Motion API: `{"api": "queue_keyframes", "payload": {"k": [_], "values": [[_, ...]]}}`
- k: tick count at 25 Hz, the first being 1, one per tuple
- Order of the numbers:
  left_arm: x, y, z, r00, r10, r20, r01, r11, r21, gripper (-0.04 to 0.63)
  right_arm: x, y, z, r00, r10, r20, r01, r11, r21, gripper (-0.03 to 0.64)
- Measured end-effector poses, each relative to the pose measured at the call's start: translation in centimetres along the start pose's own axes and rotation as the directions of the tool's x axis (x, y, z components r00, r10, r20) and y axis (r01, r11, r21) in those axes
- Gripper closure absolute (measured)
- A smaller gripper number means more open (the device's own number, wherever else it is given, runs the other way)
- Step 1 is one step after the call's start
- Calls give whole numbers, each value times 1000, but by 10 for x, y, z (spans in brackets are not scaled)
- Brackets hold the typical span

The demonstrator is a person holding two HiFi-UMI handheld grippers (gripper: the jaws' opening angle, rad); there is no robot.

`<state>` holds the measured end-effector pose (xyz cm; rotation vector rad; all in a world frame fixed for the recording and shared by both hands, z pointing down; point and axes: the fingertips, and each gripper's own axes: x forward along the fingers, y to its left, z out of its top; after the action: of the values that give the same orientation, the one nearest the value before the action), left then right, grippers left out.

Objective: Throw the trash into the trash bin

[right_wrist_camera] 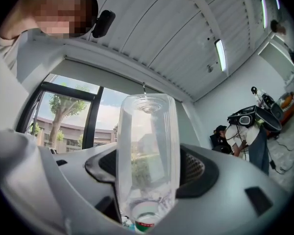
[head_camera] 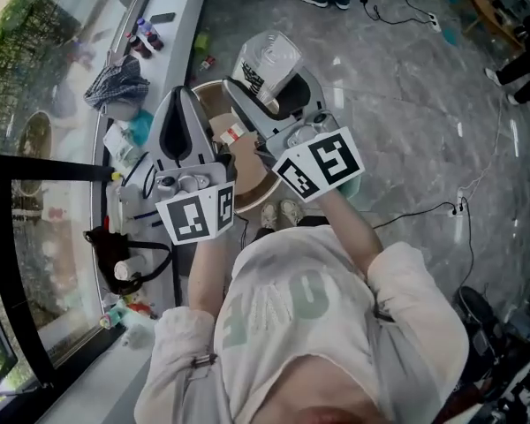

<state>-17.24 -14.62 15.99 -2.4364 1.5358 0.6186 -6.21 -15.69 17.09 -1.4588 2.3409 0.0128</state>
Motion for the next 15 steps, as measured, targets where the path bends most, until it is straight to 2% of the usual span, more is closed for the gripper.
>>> {"api": "queue_keyframes", "payload": {"k": [5,8,11,15], "values": [[24,-53,-20,994,-105,-22,104,993,-54,583,-32,-44,20,996,-90,22,91,995,-47,302],[35,-95,-36,982,-183,-41,178,980,-93,583,-62,-81,31,984,-173,31,175,982,-69,302],[43,-140,-56,961,-267,-69,256,957,-136,583,-99,-120,36,961,-273,34,275,957,-95,302],[48,-200,-80,922,-375,-100,359,922,-144,583,-149,-170,30,920,-392,17,390,909,-149,302]]}}
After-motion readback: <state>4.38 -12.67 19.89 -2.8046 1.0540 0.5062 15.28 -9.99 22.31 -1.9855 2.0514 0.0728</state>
